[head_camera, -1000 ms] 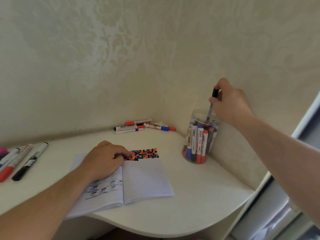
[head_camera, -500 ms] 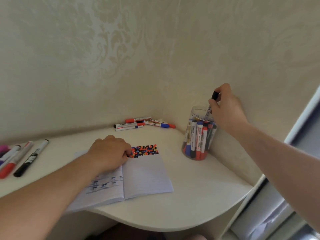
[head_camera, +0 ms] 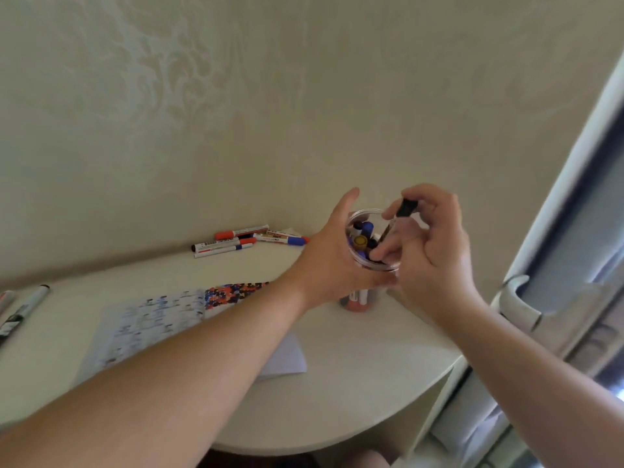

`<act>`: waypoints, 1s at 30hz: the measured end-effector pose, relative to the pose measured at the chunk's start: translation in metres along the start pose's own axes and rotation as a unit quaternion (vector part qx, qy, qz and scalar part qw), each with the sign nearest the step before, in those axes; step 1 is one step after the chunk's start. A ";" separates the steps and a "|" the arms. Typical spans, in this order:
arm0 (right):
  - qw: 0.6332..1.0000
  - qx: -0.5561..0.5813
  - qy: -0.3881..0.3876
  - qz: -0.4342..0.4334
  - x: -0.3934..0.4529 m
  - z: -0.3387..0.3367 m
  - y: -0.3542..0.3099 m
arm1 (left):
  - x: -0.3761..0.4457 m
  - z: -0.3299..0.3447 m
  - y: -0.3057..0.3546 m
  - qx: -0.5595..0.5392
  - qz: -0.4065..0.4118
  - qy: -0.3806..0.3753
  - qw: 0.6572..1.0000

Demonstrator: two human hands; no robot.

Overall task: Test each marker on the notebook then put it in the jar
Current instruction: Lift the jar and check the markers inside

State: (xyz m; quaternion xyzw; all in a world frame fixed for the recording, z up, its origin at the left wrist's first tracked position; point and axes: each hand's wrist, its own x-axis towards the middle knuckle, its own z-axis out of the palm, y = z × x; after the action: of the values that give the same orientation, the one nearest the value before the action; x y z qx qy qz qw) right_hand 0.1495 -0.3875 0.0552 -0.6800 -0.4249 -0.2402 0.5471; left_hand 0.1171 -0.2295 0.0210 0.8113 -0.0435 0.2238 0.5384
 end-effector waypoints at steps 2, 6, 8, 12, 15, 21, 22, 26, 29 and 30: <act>0.996 0.059 0.054 0.031 0.002 -0.015 -0.002 | -0.013 0.001 -0.001 0.013 -0.002 0.016 1.000; 0.993 0.052 0.102 0.037 -0.003 -0.030 -0.001 | -0.049 0.000 -0.005 0.080 0.020 0.026 0.996; 0.994 0.046 0.103 0.011 -0.013 -0.029 -0.001 | -0.064 0.001 -0.012 0.099 0.038 0.028 0.994; 0.991 0.058 0.090 -0.079 -0.036 -0.023 -0.008 | -0.080 0.006 -0.023 0.166 0.079 0.049 0.982; 0.987 0.066 0.091 -0.112 -0.046 -0.022 -0.013 | -0.087 0.012 -0.024 0.191 0.097 0.072 0.974; 0.993 -0.027 0.058 -0.102 -0.052 -0.020 -0.015 | -0.090 0.018 -0.015 0.179 0.104 0.096 0.974; 0.990 -0.075 0.052 -0.107 -0.052 -0.021 -0.016 | -0.090 0.018 -0.015 0.177 0.106 0.101 0.973; 0.984 -0.136 0.071 -0.091 -0.054 -0.027 -0.021 | -0.094 0.021 -0.014 0.169 0.108 0.112 0.973; 0.990 -0.082 0.033 -0.111 -0.056 -0.029 -0.023 | -0.094 0.024 -0.018 0.163 0.104 0.123 0.973; 0.986 -0.081 0.033 -0.140 -0.057 -0.028 -0.023 | -0.094 0.025 -0.018 0.164 0.101 0.130 0.973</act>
State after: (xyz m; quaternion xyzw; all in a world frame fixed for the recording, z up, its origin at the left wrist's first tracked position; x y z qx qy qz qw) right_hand 0.1043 -0.4313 0.0300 -0.6477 -0.4766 -0.3706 0.4647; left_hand 0.0463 -0.2605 -0.0408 0.8437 -0.0175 0.3845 0.3741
